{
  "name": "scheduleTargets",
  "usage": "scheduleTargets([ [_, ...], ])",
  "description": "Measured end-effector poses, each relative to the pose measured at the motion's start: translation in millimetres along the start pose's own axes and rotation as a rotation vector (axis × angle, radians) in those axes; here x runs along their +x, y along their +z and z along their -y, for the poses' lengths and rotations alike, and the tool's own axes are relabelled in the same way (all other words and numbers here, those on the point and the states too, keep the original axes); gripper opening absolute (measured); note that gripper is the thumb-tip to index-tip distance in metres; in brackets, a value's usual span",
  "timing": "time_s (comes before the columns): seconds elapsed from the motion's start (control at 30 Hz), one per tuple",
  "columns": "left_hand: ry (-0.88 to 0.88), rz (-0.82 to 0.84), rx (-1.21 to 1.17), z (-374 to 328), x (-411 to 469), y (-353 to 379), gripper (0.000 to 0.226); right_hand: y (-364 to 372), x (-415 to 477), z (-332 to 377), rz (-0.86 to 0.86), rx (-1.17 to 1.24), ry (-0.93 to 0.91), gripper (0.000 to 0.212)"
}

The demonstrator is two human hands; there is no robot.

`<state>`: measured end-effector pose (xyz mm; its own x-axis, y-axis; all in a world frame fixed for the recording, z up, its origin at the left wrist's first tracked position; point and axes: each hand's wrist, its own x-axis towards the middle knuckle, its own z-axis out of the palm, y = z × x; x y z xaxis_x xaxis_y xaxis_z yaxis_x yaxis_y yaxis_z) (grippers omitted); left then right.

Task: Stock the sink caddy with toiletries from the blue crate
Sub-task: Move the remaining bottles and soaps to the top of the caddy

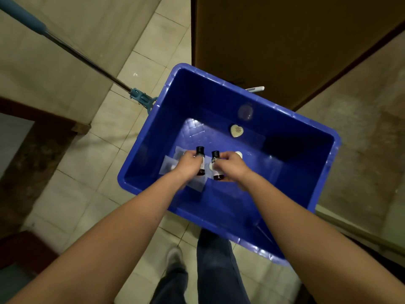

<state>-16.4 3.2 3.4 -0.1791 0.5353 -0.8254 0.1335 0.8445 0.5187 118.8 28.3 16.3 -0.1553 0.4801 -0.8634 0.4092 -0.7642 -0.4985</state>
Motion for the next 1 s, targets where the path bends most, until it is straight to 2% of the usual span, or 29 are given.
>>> scheduleTargets([
  [0.23, -0.125, 0.039, -0.34, -9.1, -62.6, 1.0, 0.021, -0.7, -70.3, 0.3, -0.002, 0.296, 0.074, 0.02],
  [0.37, -0.102, 0.173, -0.435, -12.2, -103.4, -5.1, 0.017, 4.1, -117.6, -5.0, -0.017, 0.407, 0.029, 0.021],
  [0.57, -0.01, 0.294, -0.392, -9.4, -164.6, -16.5, 0.031, 16.3, -183.9, -17.8, 0.017, 0.591, -0.079, 0.032],
  [0.73, 0.034, 0.371, -0.407, -1.1, -218.5, -26.9, 0.03, 25.7, -237.8, -31.8, -0.067, 0.569, -0.184, 0.02],
  [1.0, 0.059, 0.46, -0.38, 1.8, -302.0, -37.8, 0.028, 34.1, -315.3, -60.3, -0.181, 0.667, -0.28, 0.019],
])
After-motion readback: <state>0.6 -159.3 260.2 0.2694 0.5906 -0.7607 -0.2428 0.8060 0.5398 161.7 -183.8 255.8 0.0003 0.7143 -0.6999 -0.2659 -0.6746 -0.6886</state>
